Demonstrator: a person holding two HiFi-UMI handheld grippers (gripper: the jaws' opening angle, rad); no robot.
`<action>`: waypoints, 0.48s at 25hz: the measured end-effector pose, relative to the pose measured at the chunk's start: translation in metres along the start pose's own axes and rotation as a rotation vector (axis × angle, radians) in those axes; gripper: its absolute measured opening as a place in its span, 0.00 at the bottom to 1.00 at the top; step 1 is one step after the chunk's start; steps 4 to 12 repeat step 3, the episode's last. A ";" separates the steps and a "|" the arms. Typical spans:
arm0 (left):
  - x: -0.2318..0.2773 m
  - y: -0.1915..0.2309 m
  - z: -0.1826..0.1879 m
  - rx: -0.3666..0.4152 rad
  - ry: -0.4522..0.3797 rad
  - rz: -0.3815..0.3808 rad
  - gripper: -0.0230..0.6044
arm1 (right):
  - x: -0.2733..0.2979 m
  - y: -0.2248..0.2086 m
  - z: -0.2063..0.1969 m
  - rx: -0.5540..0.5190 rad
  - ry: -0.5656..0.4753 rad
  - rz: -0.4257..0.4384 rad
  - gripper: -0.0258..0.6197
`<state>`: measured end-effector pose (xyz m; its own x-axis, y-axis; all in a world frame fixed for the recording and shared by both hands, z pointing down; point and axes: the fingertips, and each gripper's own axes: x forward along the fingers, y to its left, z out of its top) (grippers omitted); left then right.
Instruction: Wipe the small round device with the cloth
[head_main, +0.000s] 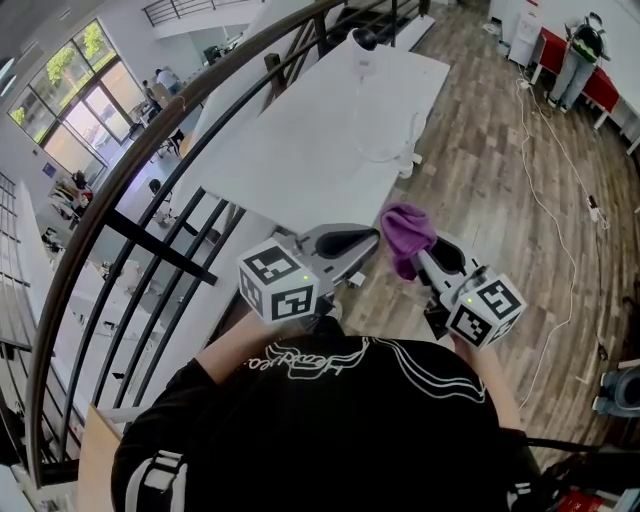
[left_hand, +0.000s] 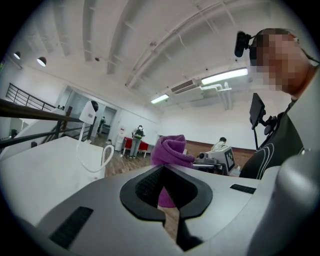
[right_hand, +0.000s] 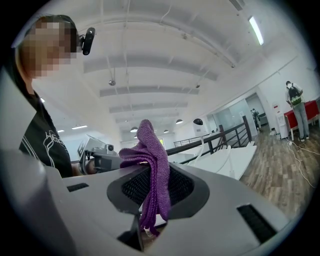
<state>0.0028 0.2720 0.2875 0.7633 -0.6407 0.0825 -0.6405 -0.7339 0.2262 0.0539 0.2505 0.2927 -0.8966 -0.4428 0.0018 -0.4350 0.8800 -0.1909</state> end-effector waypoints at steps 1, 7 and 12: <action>0.000 0.000 0.001 -0.001 -0.001 0.001 0.05 | 0.000 0.000 0.001 0.002 0.000 0.000 0.15; -0.001 -0.001 0.004 -0.003 -0.001 0.002 0.05 | -0.001 0.001 0.003 0.004 0.000 0.000 0.15; -0.001 -0.001 0.004 -0.003 -0.001 0.002 0.05 | -0.001 0.001 0.003 0.004 0.000 0.000 0.15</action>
